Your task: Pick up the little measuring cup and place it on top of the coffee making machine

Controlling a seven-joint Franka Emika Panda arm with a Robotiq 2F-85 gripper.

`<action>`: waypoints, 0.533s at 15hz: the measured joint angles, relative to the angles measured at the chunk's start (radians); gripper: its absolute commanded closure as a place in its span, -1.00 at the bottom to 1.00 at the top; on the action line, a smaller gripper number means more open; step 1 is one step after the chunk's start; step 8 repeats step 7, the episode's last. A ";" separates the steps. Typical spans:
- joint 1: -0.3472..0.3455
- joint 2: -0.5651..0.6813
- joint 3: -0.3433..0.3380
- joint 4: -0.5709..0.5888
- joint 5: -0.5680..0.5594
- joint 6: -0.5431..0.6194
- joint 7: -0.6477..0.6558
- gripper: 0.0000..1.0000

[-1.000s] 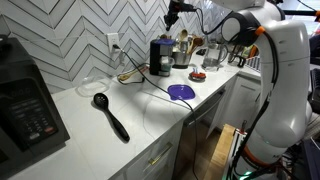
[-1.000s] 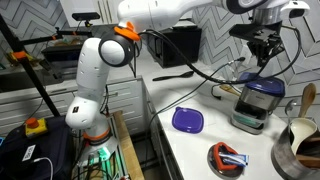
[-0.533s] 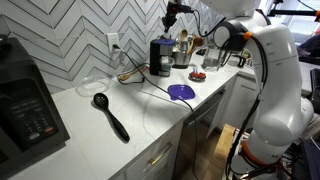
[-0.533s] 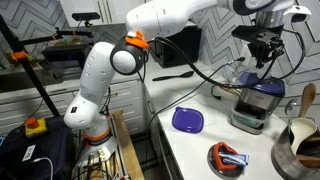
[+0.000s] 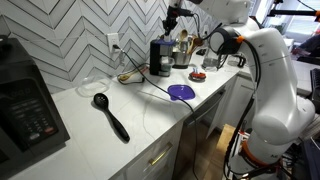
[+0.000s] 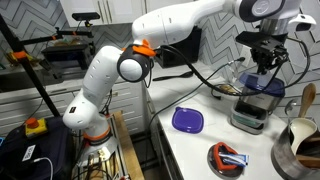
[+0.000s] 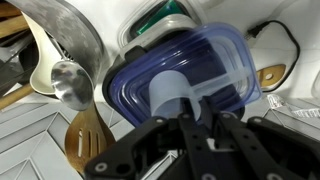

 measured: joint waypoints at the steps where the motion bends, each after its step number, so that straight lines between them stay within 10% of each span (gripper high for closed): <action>1: -0.001 0.004 0.001 0.006 0.006 0.000 0.000 -0.17; 6: -0.002 -0.007 0.004 0.095 0.014 0.000 -0.023 -0.91; 8: -0.004 -0.026 0.007 0.122 0.015 0.001 -0.055 -0.59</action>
